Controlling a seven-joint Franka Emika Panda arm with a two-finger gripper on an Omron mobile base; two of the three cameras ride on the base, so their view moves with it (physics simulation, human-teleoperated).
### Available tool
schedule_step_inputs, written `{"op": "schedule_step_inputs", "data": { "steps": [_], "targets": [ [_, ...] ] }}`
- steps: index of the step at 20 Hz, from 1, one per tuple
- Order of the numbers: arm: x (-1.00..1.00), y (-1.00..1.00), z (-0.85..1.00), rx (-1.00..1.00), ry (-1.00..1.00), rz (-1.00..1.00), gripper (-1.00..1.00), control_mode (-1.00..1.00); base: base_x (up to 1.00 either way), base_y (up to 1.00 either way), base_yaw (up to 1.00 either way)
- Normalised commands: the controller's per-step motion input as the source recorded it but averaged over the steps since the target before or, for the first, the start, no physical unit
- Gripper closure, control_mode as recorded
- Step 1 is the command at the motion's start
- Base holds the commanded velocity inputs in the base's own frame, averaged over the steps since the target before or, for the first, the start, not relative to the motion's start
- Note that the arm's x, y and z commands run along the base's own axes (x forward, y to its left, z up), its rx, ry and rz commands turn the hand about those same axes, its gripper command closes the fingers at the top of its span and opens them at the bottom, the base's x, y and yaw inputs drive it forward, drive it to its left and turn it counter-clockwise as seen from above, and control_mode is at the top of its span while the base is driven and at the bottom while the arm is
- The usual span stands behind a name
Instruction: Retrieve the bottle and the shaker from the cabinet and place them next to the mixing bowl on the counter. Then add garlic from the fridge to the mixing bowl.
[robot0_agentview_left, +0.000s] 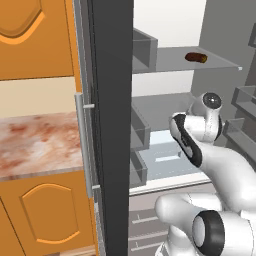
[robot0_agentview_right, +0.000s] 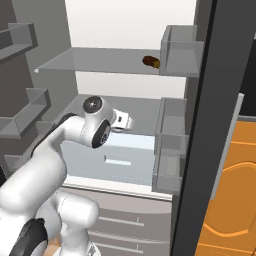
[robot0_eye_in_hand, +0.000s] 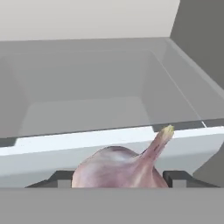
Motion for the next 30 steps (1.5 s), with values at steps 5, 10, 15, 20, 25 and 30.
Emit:
{"op": "schedule_step_inputs", "data": {
  "steps": [5,10,15,20,25,30],
  "targets": [
    [-1.00,0.18,0.56,0.00,0.06,0.00,1.00,-1.00,0.00,0.00,0.00],
    [-1.00,0.23,0.48,0.00,0.01,0.00,1.00,-1.00,0.00,0.00,0.00],
    [-0.94,0.33,0.43,0.00,0.02,0.03,1.00,-1.00,0.00,0.00,0.00],
    [-0.62,0.05,0.33,0.00,0.01,0.12,1.00,-1.00,0.00,0.00,0.00],
    [-0.71,0.00,0.44,0.00,0.09,-0.03,1.00,-1.00,0.00,0.00,0.00],
    [-0.88,0.02,0.40,0.01,0.12,-0.02,1.00,-1.00,0.00,0.00,0.00]
  ]
}}
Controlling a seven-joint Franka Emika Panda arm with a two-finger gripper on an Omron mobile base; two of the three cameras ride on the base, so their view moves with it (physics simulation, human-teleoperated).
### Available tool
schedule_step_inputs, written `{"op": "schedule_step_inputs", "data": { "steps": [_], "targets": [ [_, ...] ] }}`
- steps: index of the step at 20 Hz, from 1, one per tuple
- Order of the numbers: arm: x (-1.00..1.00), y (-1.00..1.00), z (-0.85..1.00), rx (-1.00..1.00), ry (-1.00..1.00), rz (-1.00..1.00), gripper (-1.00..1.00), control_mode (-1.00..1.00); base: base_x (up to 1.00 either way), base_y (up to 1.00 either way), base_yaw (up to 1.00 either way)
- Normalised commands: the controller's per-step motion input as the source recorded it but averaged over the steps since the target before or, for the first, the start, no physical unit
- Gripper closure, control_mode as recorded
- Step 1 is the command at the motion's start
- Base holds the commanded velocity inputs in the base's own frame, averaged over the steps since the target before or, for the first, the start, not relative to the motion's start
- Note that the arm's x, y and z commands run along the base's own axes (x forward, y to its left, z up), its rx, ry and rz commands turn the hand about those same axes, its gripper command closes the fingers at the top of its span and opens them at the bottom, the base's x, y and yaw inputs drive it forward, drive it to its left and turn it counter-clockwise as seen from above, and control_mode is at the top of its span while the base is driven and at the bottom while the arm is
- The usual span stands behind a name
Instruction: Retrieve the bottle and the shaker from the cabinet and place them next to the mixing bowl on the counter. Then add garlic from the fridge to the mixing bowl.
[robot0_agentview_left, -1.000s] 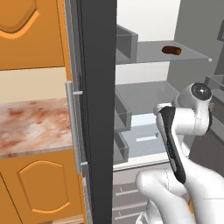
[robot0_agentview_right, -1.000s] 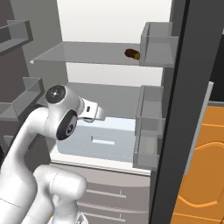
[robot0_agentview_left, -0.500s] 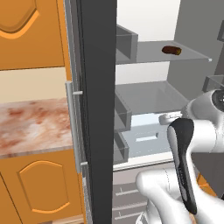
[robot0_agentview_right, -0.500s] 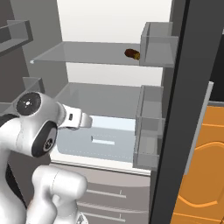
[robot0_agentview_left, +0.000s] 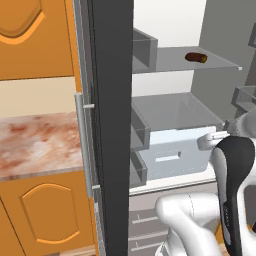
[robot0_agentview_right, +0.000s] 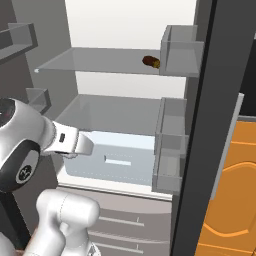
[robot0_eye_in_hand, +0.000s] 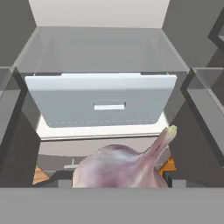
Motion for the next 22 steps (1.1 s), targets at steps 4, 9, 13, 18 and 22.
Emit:
{"op": "schedule_step_inputs", "data": {
  "steps": [4,9,13,18,22],
  "targets": [
    [-0.11,0.19,0.32,0.00,0.07,0.00,1.00,-1.00,0.00,0.00,0.00],
    [0.00,0.04,0.03,0.00,0.01,0.00,1.00,1.00,-0.02,0.00,0.00],
    [0.00,0.00,0.00,0.00,0.00,0.00,1.00,1.00,-0.79,0.00,0.00],
    [0.00,0.00,0.00,0.00,0.00,0.00,1.00,1.00,-1.00,0.00,0.12],
    [0.00,0.00,0.00,0.00,0.00,0.00,1.00,1.00,-0.79,0.04,0.57]
  ]
}}
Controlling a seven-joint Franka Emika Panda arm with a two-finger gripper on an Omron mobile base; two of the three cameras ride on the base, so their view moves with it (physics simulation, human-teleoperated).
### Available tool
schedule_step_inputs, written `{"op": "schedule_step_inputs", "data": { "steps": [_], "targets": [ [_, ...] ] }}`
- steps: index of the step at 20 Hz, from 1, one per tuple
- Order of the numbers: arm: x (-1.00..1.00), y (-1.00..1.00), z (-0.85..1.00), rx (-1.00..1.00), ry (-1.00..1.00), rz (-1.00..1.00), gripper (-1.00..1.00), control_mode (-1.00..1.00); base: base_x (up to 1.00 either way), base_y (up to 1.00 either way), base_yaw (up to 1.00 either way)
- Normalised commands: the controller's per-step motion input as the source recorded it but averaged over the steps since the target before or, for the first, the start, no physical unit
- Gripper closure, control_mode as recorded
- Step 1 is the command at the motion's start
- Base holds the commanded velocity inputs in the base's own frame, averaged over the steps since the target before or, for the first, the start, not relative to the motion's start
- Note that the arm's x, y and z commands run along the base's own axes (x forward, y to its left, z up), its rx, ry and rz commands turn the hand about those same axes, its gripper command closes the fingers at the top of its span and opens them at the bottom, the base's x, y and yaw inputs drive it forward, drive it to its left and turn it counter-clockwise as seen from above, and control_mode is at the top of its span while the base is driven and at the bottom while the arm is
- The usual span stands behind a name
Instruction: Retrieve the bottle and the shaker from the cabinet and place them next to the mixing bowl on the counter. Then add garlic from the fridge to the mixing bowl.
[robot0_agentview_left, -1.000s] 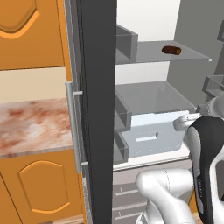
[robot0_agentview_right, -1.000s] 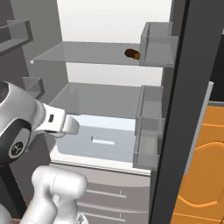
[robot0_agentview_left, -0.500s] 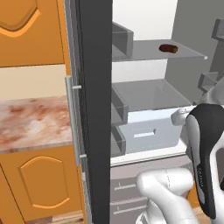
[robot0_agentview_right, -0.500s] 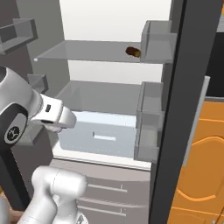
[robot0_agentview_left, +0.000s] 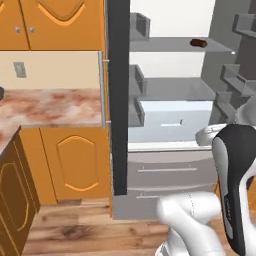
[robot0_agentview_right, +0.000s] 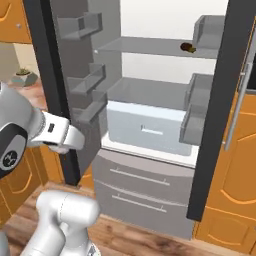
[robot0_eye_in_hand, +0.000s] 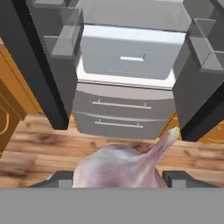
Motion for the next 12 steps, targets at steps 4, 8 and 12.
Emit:
{"op": "schedule_step_inputs", "data": {
  "steps": [4,8,12],
  "targets": [
    [0.00,0.00,0.00,0.00,0.00,0.00,1.00,1.00,-0.59,0.23,0.71],
    [0.00,0.00,0.00,0.00,0.00,0.00,1.00,1.00,-0.35,0.34,0.91],
    [0.00,0.00,0.00,0.00,0.00,0.00,1.00,1.00,-0.15,0.19,1.00]
  ]
}}
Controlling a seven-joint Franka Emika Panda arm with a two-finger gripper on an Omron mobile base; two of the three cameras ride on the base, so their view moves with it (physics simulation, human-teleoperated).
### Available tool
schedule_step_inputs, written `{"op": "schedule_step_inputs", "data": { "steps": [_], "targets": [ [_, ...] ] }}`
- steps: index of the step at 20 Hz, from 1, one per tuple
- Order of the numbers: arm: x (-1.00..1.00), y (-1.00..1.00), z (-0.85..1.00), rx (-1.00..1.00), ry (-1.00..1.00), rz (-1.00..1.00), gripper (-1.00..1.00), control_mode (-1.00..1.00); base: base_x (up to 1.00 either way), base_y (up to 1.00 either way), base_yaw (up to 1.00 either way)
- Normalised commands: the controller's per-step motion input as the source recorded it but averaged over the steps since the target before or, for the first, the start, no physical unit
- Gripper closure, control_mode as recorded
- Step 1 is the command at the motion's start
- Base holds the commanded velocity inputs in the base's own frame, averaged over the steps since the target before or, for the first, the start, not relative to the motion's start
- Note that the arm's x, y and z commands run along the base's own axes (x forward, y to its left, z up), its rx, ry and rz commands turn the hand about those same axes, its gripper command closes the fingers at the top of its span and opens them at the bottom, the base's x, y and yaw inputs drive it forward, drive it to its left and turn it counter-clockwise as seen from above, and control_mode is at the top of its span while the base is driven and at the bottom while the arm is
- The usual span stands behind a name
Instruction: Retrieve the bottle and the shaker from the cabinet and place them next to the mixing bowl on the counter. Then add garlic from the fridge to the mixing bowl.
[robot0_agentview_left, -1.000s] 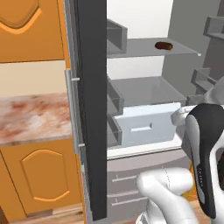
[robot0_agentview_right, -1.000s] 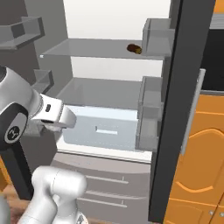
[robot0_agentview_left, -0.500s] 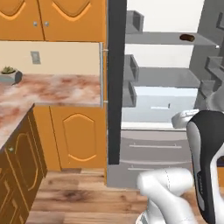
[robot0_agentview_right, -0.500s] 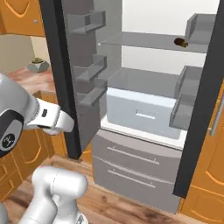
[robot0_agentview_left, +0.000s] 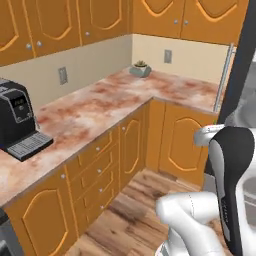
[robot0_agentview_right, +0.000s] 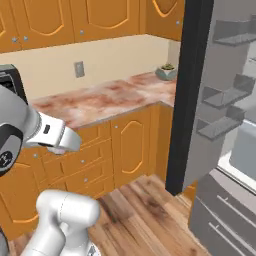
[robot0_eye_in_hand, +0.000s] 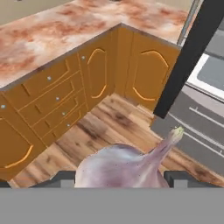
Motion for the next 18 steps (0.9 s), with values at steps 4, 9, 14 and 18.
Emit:
{"op": "schedule_step_inputs", "data": {
  "steps": [4,9,14,18],
  "targets": [
    [0.00,0.00,0.00,0.00,0.00,0.00,1.00,1.00,-0.13,0.00,1.00],
    [0.00,0.00,0.00,0.00,0.00,0.00,1.00,1.00,-0.11,0.00,1.00],
    [0.00,0.00,0.00,0.00,0.00,0.00,1.00,1.00,-0.10,0.00,1.00],
    [0.00,0.00,0.00,0.00,0.00,0.00,1.00,1.00,-0.08,0.00,1.00]
  ]
}}
